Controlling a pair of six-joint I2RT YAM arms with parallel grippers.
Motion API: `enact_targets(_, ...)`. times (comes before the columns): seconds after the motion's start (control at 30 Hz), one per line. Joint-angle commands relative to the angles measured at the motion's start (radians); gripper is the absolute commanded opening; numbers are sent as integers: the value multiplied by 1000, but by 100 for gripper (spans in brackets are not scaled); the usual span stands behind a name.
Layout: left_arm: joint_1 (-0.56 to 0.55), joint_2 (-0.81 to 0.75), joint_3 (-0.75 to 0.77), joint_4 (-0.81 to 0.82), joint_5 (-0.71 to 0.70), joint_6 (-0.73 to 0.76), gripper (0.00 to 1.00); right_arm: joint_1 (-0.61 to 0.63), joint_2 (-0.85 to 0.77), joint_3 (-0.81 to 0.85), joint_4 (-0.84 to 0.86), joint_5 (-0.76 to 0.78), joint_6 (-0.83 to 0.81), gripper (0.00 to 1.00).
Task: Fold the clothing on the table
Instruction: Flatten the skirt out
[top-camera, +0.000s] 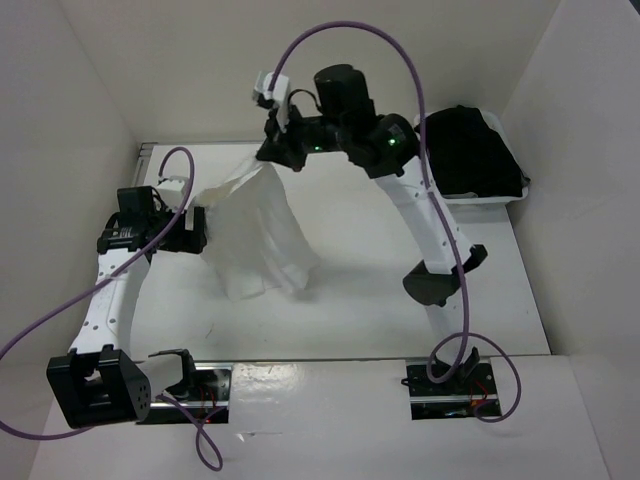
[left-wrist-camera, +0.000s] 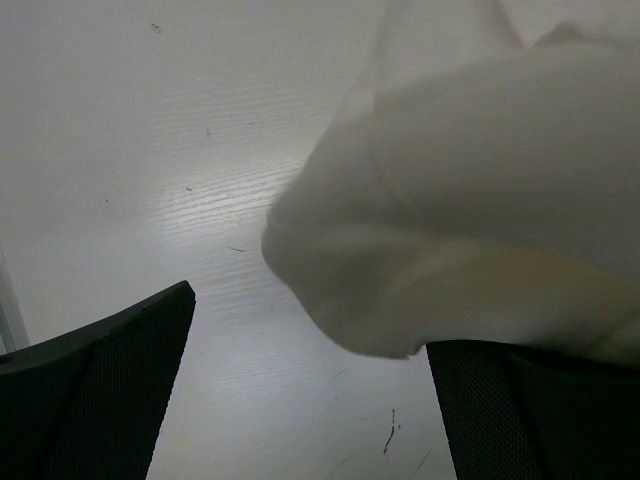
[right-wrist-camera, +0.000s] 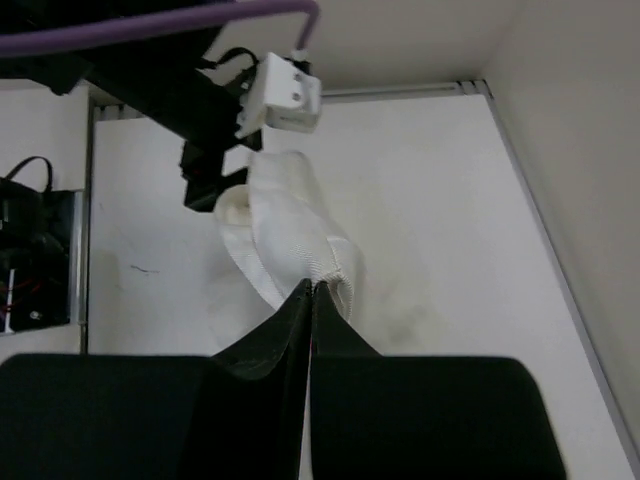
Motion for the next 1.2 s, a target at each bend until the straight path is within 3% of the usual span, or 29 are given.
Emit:
enact_targets(0.0, 5, -9, -8, 28, 17, -18, 99, -94, -17, -100, -24, 74, -29, 0)
enact_targets(0.1, 5, -9, -8, 28, 28, -8, 99, -180, 11, -203, 16, 214, 0, 0)
enact_targets(0.13, 5, -9, -8, 28, 28, -8, 99, -198, 11, -247, 42, 334, 24, 0)
enact_targets(0.27, 5, -9, -8, 28, 28, -8, 99, -229, 5, -552, 148, 568, 41, 0)
enact_targets(0.4, 5, -18, -8, 28, 37, -8, 99, -229, -95, -828, 313, 604, 18, 0)
enact_targets(0.6, 5, -9, -8, 28, 37, -8, 99, -220, -14, -881, 314, 785, 29, 0)
enact_targets(0.77, 5, -9, -8, 28, 28, -8, 99, -139, 161, -699, 211, 859, 63, 0)
enact_targets(0.9, 5, -9, -8, 28, 28, -8, 99, -99, 164, -364, 150, 405, 92, 0)
enact_targets(0.93, 5, -9, -8, 28, 28, -8, 99, -141, 126, -316, 150, 58, 115, 0)
enact_targets(1.03, 25, -9, -8, 28, 39, -8, 99, -203, 110, -79, 197, -460, 190, 0)
enact_targets(1.17, 54, -27, -8, 19, 77, 1, 99, -198, -4, 7, 118, -575, 97, 0)
